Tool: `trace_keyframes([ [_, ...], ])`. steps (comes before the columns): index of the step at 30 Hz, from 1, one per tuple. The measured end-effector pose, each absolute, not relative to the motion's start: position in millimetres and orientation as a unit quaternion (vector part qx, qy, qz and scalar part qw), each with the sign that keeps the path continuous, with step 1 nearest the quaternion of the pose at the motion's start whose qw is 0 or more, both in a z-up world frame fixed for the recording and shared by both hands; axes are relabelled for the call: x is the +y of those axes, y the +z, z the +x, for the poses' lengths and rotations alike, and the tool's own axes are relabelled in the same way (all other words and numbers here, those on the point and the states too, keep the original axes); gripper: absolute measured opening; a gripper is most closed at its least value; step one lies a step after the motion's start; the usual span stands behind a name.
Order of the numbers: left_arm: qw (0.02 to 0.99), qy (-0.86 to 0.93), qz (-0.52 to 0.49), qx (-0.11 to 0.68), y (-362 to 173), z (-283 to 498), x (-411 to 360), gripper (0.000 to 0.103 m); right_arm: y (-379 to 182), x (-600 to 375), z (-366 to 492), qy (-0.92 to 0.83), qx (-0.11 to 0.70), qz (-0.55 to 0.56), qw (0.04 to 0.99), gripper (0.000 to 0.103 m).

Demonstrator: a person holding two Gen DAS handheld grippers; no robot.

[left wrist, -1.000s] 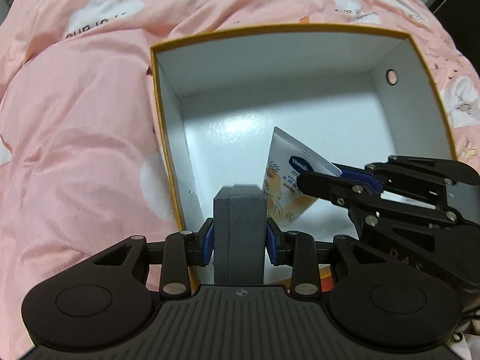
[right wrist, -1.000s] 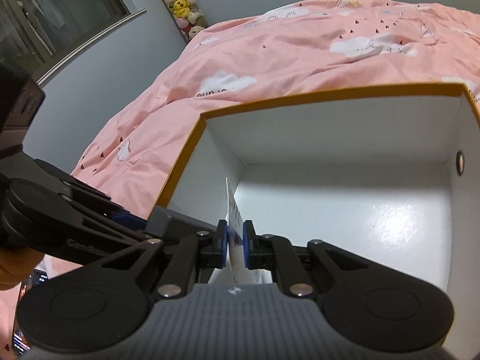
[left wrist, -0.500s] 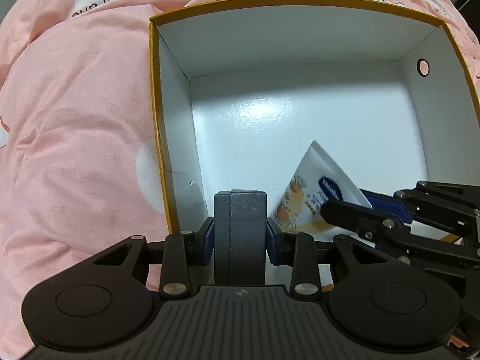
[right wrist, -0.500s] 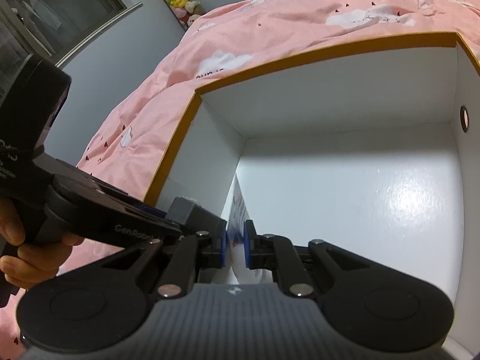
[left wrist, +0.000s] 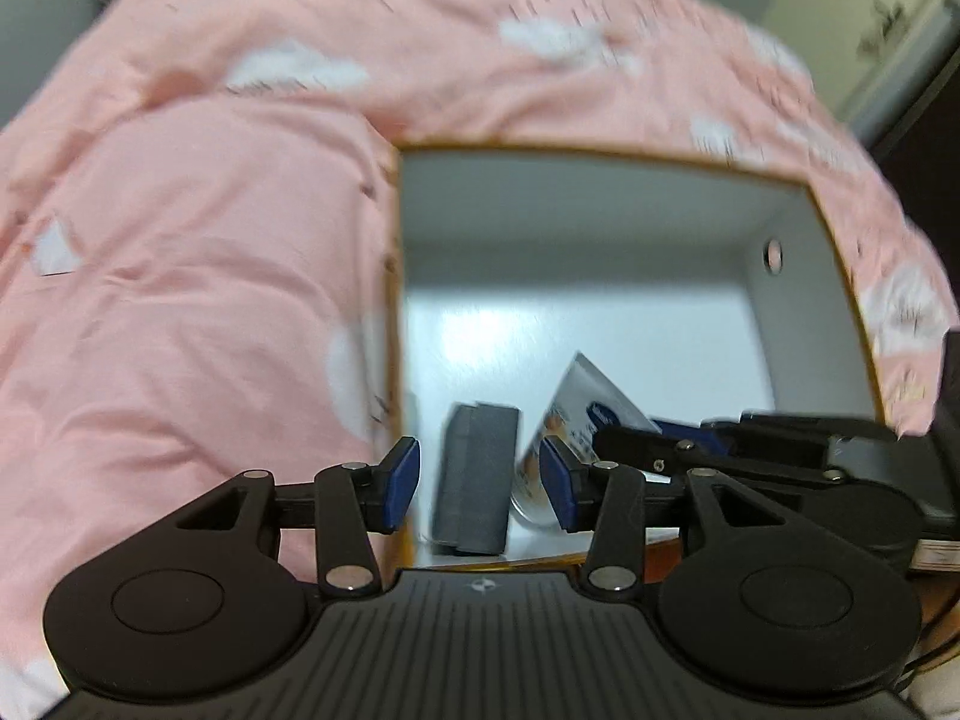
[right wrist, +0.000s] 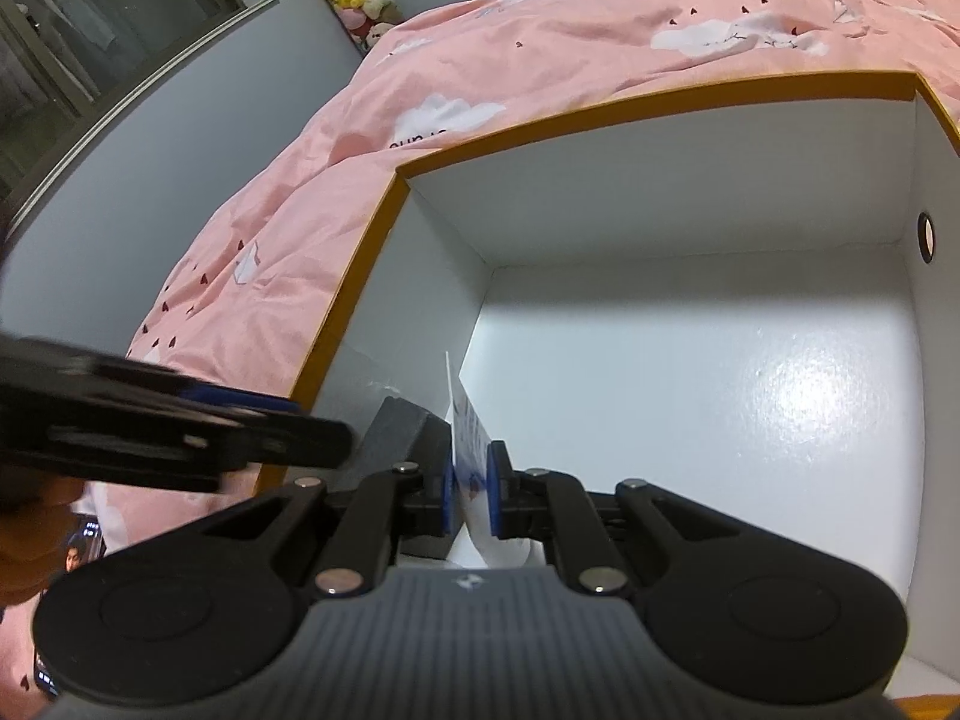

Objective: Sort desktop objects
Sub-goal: 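Carry both items into the orange box and open the left tool on the gray box, then lower the lotion tube into the box and open the right tool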

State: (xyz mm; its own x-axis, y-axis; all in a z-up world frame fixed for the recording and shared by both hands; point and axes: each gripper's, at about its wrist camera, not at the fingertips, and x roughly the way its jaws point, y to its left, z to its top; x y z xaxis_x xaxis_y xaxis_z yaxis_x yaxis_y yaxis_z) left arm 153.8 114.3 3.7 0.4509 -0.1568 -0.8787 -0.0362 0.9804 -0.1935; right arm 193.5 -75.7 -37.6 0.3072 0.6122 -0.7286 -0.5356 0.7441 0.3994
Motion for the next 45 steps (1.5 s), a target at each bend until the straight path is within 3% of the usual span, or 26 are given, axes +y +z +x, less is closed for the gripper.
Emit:
trace_keyframes([
  [5, 0.859, 0.025, -0.119, 0.497, 0, 133, 129, 0.051, -37, -62, 189, 0.349, 0.463, 0.035, 0.814, 0.011],
  [7, 0.855, 0.026, -0.151, 0.496, -7, 124, 139, 0.042, -37, -57, 187, 0.349, 0.462, 0.030, 0.815, 0.011],
  [27, 0.856, 0.041, -0.163, 0.488, -25, 71, 122, 0.042, -33, -42, 161, 0.368, 0.470, -0.006, 0.803, 0.018],
  [32, 0.864, 0.038, -0.154, 0.478, -19, 57, 110, 0.042, -19, -51, 153, 0.367, 0.440, -0.012, 0.820, 0.026],
  [39, 0.884, 0.022, -0.085, 0.458, -8, 37, 72, 0.043, 10, -77, 128, 0.422, 0.350, -0.017, 0.836, 0.061],
  [42, 0.894, 0.023, -0.064, 0.443, -4, 28, 62, 0.043, 16, -86, 110, 0.408, 0.316, -0.052, 0.855, 0.061],
  [45, 0.906, 0.036, -0.033, 0.420, 1, 17, 51, 0.050, 19, -101, 100, 0.408, 0.298, -0.045, 0.862, 0.065],
])
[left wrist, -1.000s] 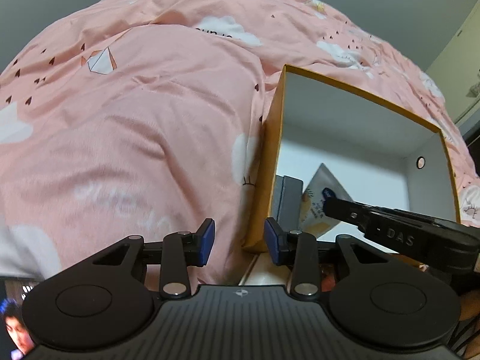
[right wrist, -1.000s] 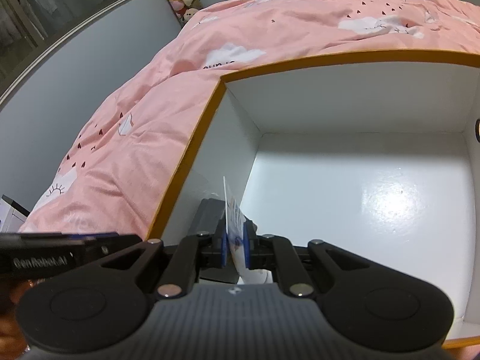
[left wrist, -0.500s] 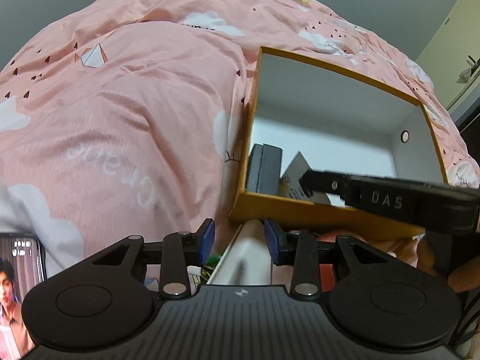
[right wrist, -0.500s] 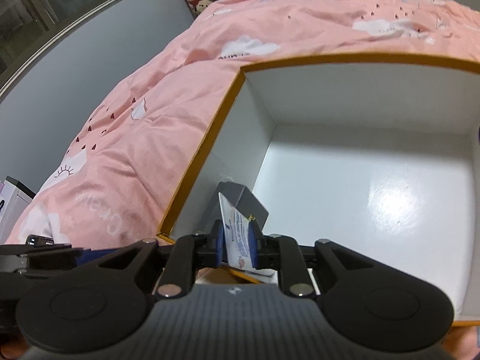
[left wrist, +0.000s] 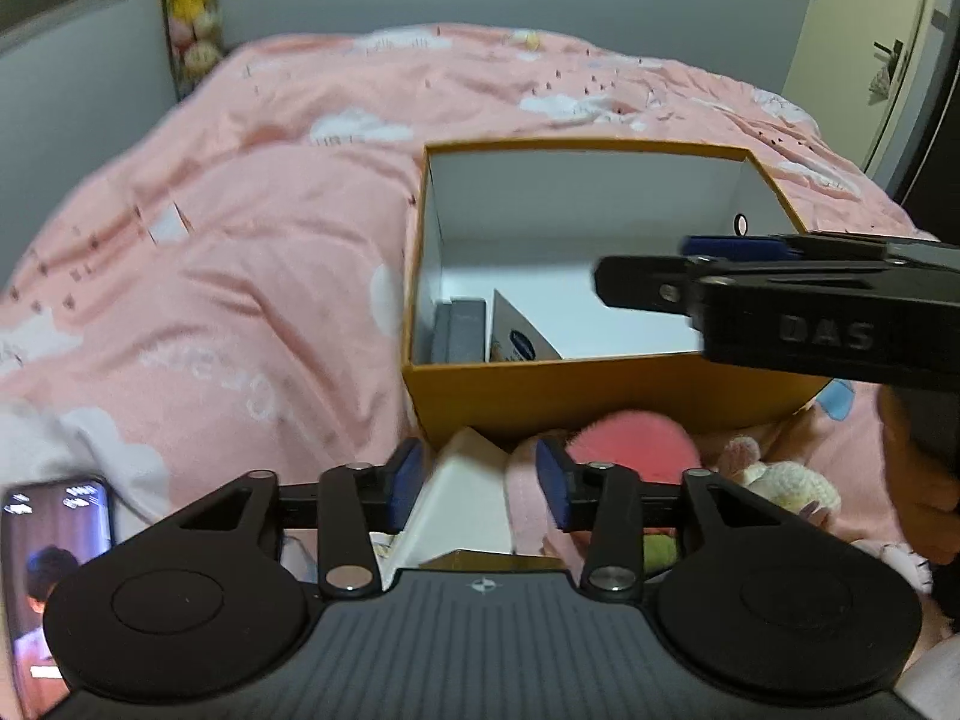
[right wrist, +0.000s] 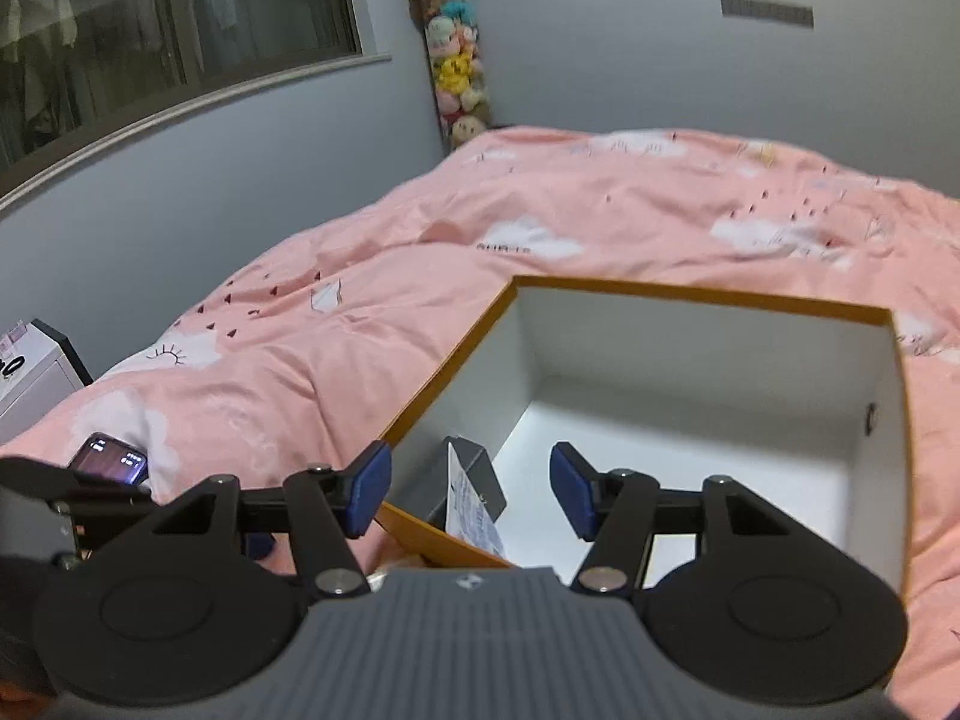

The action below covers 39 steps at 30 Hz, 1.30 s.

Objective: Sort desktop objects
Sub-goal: 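Lower the lotion tube into the box and open the right tool, then grasp the brown 'PHOTO CARD' box from the pile with the right tool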

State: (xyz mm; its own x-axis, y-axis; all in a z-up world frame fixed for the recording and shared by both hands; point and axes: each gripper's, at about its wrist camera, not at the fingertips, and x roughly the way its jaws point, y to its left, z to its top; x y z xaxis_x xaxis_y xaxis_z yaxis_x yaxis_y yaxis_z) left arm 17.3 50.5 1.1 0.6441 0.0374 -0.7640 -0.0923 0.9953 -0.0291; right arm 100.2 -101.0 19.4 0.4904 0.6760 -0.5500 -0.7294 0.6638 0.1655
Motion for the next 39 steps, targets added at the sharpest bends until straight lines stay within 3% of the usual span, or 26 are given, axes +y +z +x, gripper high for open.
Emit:
trace_keyframes([
  [2, 0.911, 0.034, -0.011, 0.411, 3, 12, 44, 0.050, 21, -114, 93, 0.405, 0.286, -0.035, 0.867, 0.074],
  [11, 0.889, -0.011, -0.048, 0.455, 2, -1, 56, 0.050, 16, -138, 58, 0.394, 0.287, -0.113, 0.866, 0.074],
  [15, 0.868, -0.026, -0.067, 0.491, -4, -4, 73, 0.051, 6, -147, 50, 0.395, 0.325, -0.107, 0.852, 0.066],
  [21, 0.857, -0.035, -0.033, 0.513, -14, -9, 67, 0.059, -12, -150, 44, 0.392, 0.381, -0.117, 0.829, 0.064],
  [25, 0.851, -0.053, -0.036, 0.521, -22, -9, 61, 0.063, -19, -157, 46, 0.417, 0.434, -0.081, 0.795, 0.052],
  [39, 0.842, 0.002, -0.052, 0.537, -44, 0, 67, 0.065, -44, -152, 59, 0.429, 0.527, -0.012, 0.733, 0.052],
])
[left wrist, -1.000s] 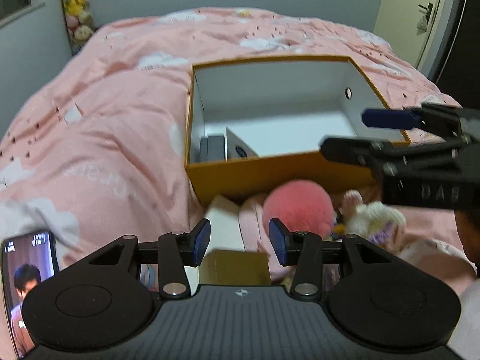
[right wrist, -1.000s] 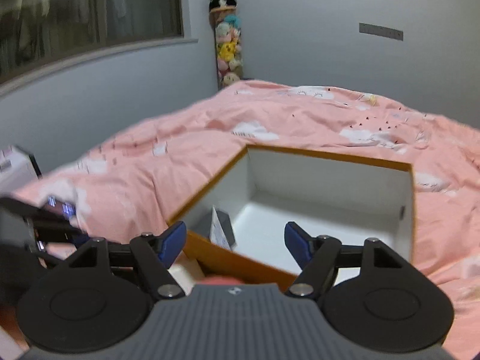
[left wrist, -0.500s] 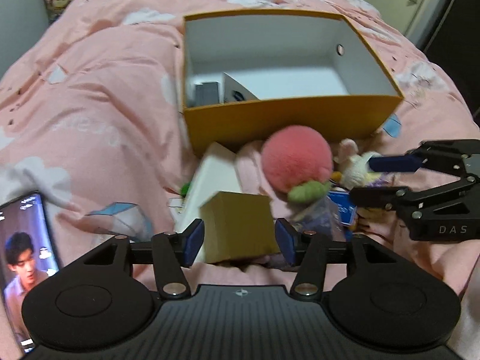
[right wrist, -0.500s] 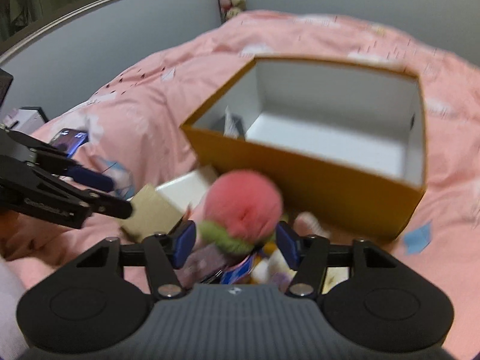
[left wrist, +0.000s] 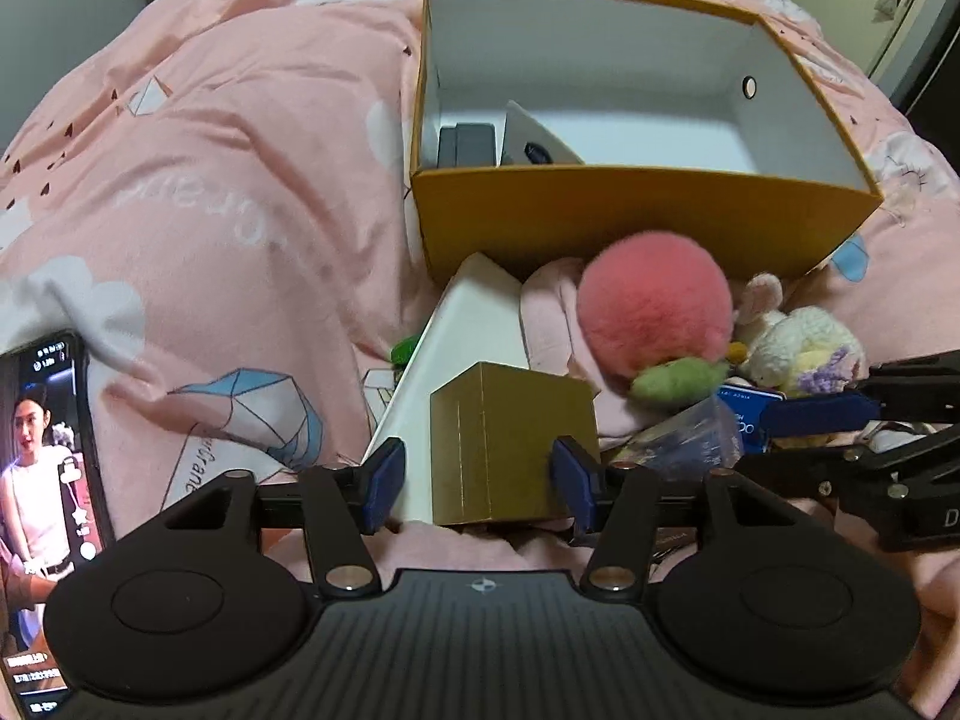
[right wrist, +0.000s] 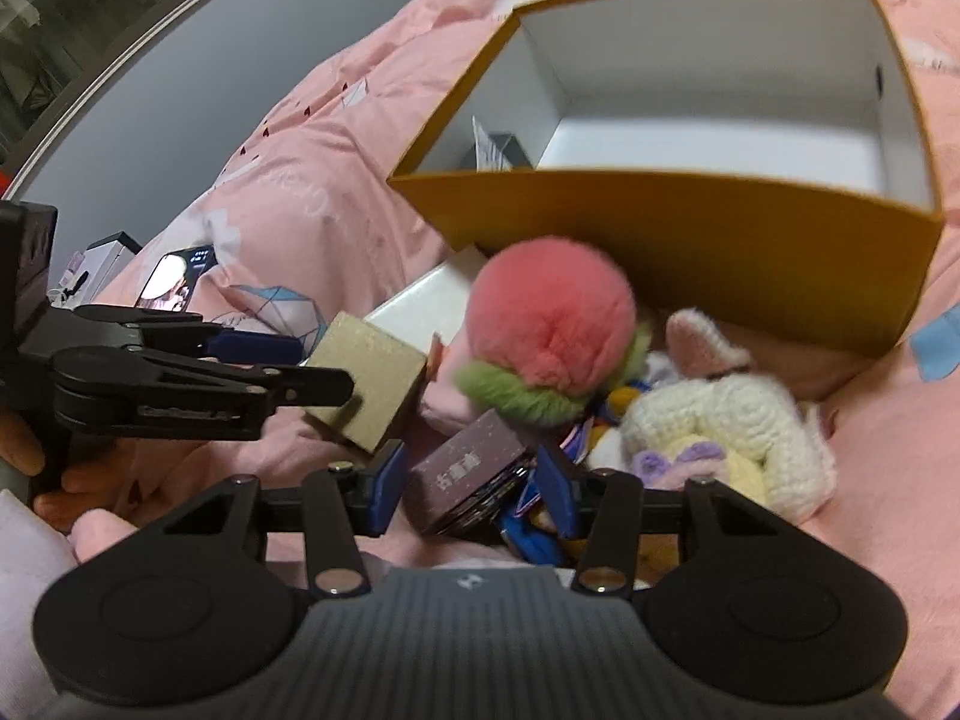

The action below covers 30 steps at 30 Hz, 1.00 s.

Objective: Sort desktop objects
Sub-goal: 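Grasp the brown 'PHOTO CARD' box from the pile with the right tool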

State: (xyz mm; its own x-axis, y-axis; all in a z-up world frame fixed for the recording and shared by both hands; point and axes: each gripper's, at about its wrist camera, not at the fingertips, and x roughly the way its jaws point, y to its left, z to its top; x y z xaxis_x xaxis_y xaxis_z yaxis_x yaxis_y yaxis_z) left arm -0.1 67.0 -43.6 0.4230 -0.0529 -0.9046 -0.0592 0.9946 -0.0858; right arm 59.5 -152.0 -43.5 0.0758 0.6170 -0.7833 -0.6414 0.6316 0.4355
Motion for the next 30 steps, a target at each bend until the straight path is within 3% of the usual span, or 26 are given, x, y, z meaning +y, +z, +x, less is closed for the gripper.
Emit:
trace_keyframes([
  [8, 0.846, -0.021, -0.045, 0.532, -36, -2, 62, 0.065, -63, -139, 70, 0.424, 0.579, 0.018, 0.696, 0.053],
  [13, 0.851, -0.054, -0.032, 0.521, -27, -6, 51, 0.065, -65, -138, 68, 0.423, 0.579, 0.018, 0.697, 0.048],
  [24, 0.839, -0.005, -0.075, 0.538, -37, -1, 75, 0.065, -35, -157, 59, 0.425, 0.521, -0.009, 0.741, 0.036],
  [30, 0.842, -0.026, -0.066, 0.534, -33, -3, 68, 0.065, 9, -176, 58, 0.404, 0.439, -0.036, 0.801, 0.028],
])
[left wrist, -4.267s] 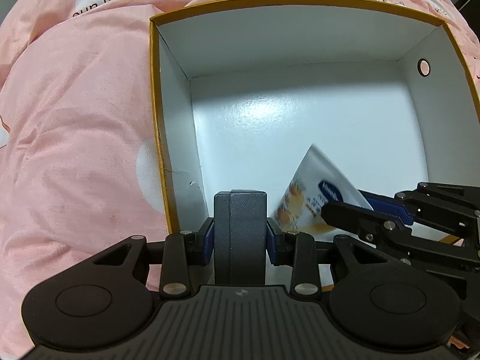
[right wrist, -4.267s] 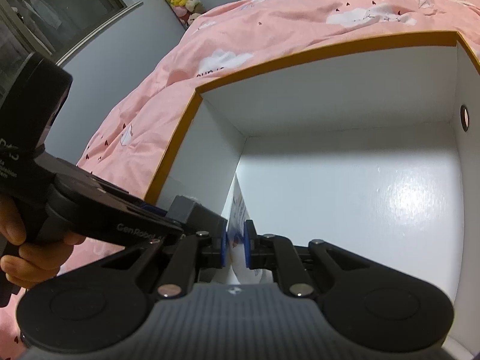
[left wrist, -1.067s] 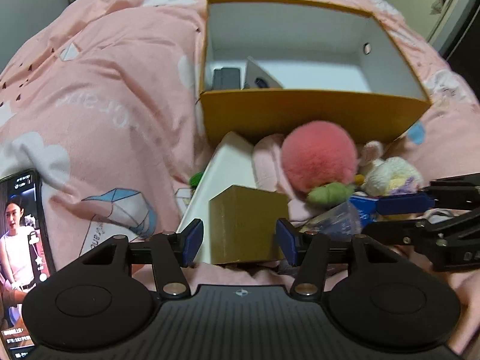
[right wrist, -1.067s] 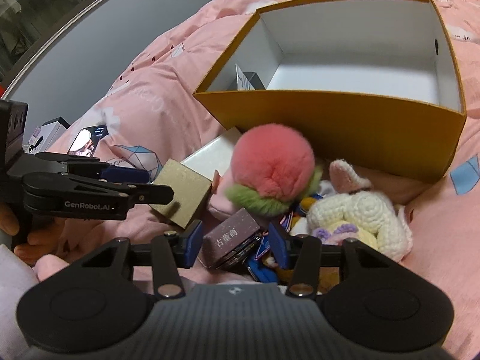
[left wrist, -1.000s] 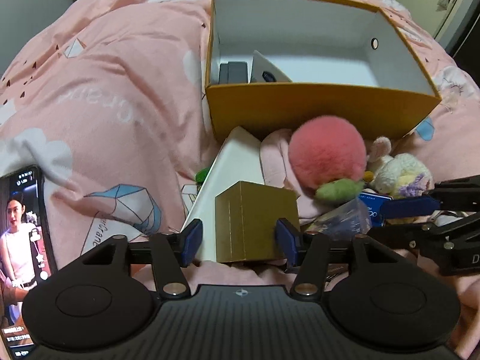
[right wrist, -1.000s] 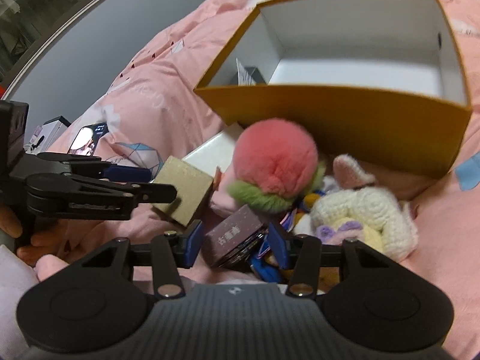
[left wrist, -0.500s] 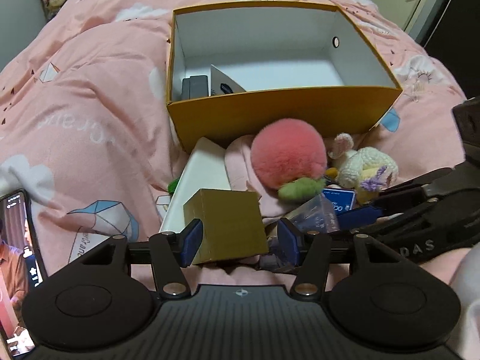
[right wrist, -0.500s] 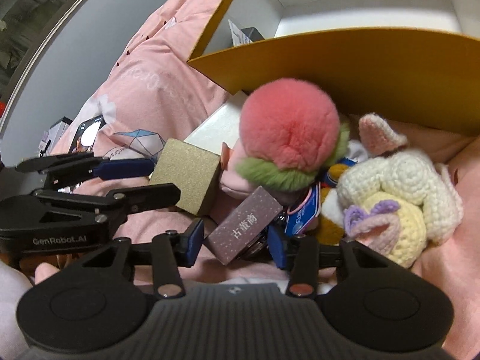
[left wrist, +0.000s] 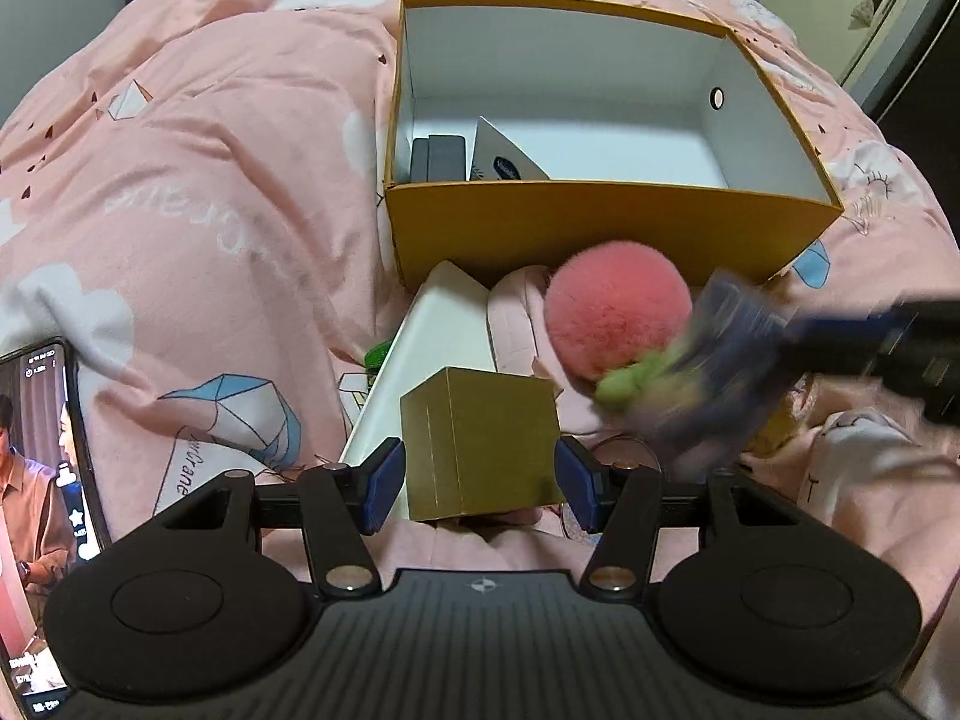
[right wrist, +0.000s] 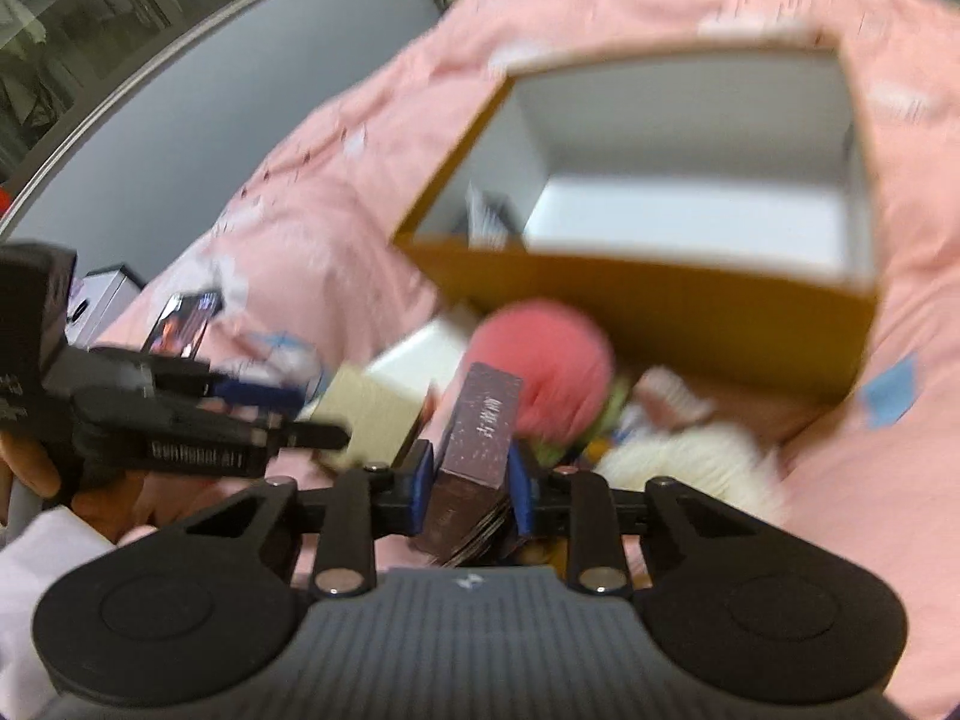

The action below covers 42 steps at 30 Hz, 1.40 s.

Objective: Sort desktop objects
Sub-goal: 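Grasp the brown 'PHOTO CARD' box from the pile with the right tool, then grasp the round clear tin with the left tool while the right tool lifts the brown box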

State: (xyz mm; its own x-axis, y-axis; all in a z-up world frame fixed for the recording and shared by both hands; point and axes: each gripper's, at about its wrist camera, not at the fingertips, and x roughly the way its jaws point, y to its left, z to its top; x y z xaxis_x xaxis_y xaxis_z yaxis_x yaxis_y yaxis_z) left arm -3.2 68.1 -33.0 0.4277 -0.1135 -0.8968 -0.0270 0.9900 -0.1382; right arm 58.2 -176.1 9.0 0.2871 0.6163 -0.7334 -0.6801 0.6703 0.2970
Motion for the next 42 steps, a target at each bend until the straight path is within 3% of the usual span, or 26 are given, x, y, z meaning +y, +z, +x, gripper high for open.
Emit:
trace_keyframes([
  [5, 0.835, -0.011, -0.064, 0.547, -42, -1, 69, 0.065, 30, -197, 64, 0.369, 0.400, -0.049, 0.837, 0.027],
  [11, 0.868, -0.077, -0.014, 0.491, -13, -15, 46, 0.064, 25, -210, 75, 0.353, 0.416, -0.022, 0.838, 0.027],
  [14, 0.866, -0.120, 0.001, 0.486, -10, -17, 28, 0.059, 32, -212, 72, 0.351, 0.405, -0.030, 0.844, 0.027],
  [19, 0.814, -0.123, -0.036, 0.567, -53, 9, 18, 0.042, 25, -207, 65, 0.364, 0.414, -0.060, 0.832, 0.027],
  [27, 0.795, -0.154, -0.019, 0.587, -79, 14, -2, 0.042, 7, -200, 67, 0.381, 0.438, -0.061, 0.812, 0.028],
  [35, 0.790, -0.140, 0.002, 0.597, -95, 22, -9, 0.042, -4, -189, 83, 0.401, 0.460, -0.065, 0.789, 0.035],
  [42, 0.792, -0.130, 0.023, 0.596, -100, 26, -14, 0.037, -22, -176, 109, 0.404, 0.495, -0.026, 0.769, 0.036],
])
